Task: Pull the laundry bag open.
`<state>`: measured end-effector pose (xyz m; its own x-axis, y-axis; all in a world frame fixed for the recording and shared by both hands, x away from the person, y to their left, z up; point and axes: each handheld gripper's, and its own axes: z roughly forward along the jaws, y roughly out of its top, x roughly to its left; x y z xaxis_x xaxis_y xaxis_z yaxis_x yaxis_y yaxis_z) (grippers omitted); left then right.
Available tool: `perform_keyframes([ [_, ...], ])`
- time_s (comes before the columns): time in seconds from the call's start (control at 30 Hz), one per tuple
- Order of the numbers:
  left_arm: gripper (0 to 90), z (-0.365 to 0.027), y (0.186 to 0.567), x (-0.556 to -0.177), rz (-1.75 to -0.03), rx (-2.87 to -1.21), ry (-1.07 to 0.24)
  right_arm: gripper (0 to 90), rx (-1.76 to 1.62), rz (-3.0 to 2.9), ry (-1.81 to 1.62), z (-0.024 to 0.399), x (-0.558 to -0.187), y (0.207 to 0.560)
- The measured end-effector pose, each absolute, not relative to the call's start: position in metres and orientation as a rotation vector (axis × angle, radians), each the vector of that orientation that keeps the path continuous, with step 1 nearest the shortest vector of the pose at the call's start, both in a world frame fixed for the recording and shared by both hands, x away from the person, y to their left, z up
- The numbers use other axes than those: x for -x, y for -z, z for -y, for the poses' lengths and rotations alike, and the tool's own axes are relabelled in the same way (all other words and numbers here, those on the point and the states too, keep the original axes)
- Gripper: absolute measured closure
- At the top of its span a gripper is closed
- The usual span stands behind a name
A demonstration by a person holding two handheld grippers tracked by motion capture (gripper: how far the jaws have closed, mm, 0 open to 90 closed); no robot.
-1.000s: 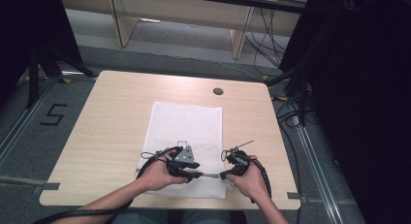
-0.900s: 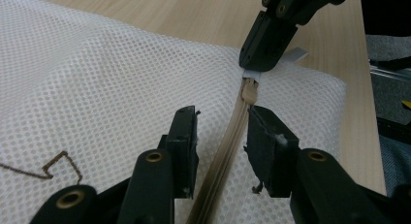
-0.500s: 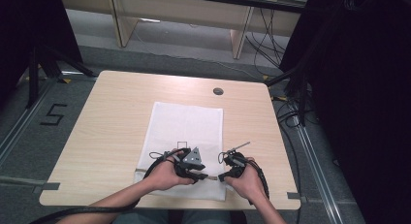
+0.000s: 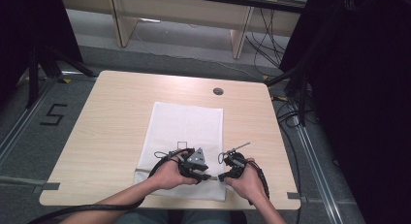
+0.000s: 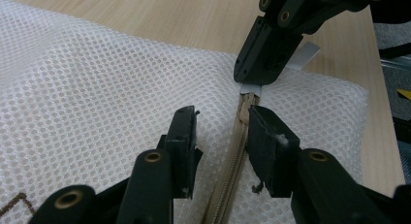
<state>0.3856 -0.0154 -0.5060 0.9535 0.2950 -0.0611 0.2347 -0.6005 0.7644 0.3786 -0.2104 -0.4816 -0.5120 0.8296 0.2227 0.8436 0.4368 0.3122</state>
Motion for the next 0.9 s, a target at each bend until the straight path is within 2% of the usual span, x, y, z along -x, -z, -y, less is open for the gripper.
perform_keyframes([
  [0.9, 71.1, 0.029, 0.508, -0.379, -0.289, -2.255, -0.083, 90.0, 1.495, 2.678, 0.629, 0.210, -0.378, 0.482],
])
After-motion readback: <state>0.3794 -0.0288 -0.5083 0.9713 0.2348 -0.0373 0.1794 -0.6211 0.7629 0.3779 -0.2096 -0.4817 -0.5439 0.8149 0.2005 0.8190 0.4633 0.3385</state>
